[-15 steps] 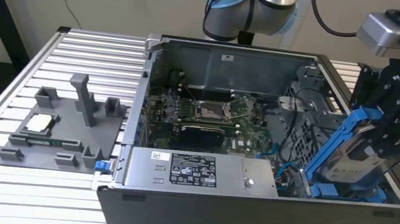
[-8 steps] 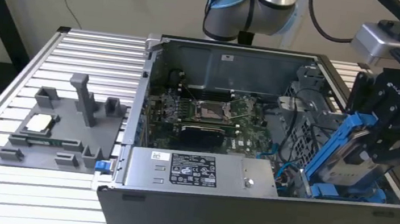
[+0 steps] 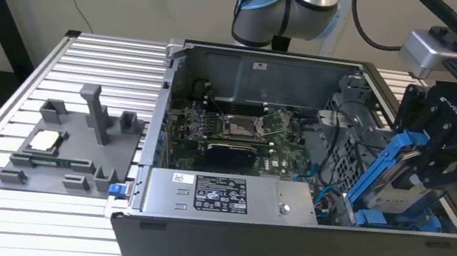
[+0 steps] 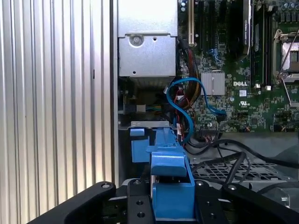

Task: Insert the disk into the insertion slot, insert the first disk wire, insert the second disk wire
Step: 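Insert the disk into the insertion slot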

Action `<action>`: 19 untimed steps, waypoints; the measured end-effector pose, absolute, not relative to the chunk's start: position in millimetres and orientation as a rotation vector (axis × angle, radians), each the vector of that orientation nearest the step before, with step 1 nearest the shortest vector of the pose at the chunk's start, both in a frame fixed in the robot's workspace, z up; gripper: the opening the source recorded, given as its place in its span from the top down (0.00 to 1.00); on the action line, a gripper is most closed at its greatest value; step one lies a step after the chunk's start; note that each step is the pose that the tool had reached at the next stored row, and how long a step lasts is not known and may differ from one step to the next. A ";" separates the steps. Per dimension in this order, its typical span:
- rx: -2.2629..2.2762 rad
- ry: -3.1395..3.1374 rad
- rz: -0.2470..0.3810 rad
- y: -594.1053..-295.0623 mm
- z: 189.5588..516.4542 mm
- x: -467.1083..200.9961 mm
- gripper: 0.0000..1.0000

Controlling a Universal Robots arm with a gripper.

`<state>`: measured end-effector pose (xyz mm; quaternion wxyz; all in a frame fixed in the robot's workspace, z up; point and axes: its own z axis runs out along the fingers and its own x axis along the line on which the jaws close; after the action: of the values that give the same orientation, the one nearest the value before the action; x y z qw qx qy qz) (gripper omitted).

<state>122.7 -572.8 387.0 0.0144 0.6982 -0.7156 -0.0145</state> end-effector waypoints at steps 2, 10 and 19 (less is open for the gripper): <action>2.174 -2.228 -0.046 -572.7 386.2 122.7 0.67; 2.175 -2.229 -0.047 -572.7 375.5 122.8 0.67; 2.176 -2.231 -0.050 -572.8 375.3 122.7 0.66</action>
<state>122.7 -572.8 375.3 0.0123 0.6982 -0.7156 -0.0162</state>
